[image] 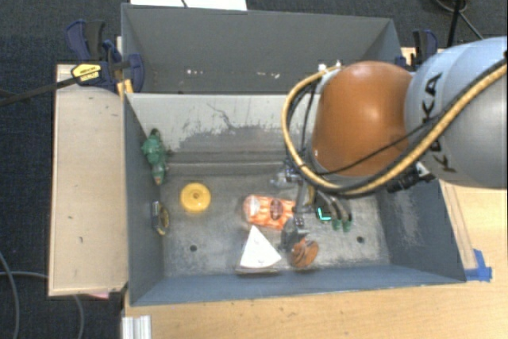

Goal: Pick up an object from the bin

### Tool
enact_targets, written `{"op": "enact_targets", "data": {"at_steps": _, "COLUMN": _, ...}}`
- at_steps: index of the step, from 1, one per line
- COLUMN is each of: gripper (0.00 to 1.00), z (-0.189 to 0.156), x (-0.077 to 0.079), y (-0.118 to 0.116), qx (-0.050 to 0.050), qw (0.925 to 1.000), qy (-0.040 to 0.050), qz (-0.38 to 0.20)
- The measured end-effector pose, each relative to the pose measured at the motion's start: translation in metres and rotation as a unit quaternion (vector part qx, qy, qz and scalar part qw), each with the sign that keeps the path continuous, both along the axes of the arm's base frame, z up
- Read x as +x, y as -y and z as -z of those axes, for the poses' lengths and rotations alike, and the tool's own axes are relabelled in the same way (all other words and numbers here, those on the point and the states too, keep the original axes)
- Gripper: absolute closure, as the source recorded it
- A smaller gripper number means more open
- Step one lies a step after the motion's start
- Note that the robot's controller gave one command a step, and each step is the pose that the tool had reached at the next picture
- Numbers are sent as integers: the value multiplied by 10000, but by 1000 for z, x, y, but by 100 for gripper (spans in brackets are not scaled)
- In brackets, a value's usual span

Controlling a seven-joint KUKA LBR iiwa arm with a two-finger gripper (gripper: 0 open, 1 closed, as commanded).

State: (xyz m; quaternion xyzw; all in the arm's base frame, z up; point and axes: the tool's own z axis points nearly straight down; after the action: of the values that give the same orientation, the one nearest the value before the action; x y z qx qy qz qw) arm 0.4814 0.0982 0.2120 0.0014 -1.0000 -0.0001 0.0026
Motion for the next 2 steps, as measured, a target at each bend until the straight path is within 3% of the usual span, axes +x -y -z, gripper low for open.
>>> {"op": "enact_targets", "data": {"at_steps": 1, "gripper": 0, "z": -3, "x": 2, "y": 0, "qx": 5, "qw": 10000, "qy": 38, "qz": 17}}
{"op": "enact_targets", "data": {"at_steps": 2, "gripper": 0, "z": 24, "x": 6, "y": 6, "qx": 7, "qw": 9989, "qy": 62, "qz": -472}}
